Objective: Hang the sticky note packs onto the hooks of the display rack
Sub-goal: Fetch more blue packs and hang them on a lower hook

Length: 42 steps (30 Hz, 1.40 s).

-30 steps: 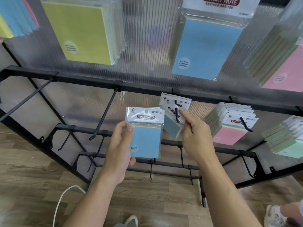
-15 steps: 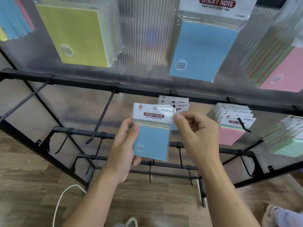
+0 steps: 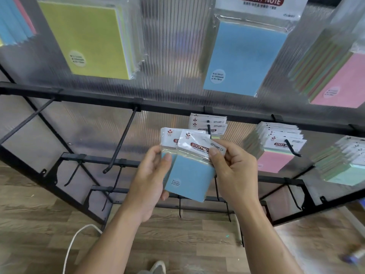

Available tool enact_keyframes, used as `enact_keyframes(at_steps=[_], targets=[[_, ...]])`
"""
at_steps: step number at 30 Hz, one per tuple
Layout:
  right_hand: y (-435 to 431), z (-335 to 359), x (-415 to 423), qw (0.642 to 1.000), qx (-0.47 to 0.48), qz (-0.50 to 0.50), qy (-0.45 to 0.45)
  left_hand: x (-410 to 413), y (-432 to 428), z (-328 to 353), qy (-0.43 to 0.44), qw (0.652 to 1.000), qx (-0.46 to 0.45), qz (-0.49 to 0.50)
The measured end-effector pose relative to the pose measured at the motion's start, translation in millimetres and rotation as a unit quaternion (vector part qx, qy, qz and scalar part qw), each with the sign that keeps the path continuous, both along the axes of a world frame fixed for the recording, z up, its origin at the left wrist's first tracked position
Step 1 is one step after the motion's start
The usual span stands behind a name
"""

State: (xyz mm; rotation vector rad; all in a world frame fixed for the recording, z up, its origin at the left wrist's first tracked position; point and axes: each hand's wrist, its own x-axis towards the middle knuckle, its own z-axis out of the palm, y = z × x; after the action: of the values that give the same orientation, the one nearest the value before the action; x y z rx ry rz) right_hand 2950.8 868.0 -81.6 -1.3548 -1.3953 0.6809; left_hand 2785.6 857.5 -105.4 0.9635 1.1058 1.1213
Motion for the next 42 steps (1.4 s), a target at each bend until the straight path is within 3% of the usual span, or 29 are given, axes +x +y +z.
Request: enact_keyframes(at_steps=[4, 13, 20, 30, 42], targets=[[0.4, -1.2, 0.2, 1.000, -0.001, -0.001, 0.023, 0.3, 0.5, 0.8, 0.010, 1.000, -0.006, 0.006], [0.4, -8.9, 11.6, 0.995, -0.033, -0.035, 0.084, -7.8, 14.0, -3.7, -0.002, 0.993, -0.010, 0.121], [4.7, -16.7, 16.1, 0.999, 0.001, -0.040, 0.002, -7.9, 17.8, -3.5, 0.000, 0.992, -0.004, 0.124], [6.1, -20.2, 14.5, 0.998, -0.006, -0.049, 0.024, -7.2, 17.9, -3.8, 0.003, 0.991, -0.006, 0.135], [38.4, -24.1, 18.8, 0.991, -0.070, -0.039, -0.107, -4.3, 18.0, -3.8, 0.003, 0.993, -0.014, 0.115]])
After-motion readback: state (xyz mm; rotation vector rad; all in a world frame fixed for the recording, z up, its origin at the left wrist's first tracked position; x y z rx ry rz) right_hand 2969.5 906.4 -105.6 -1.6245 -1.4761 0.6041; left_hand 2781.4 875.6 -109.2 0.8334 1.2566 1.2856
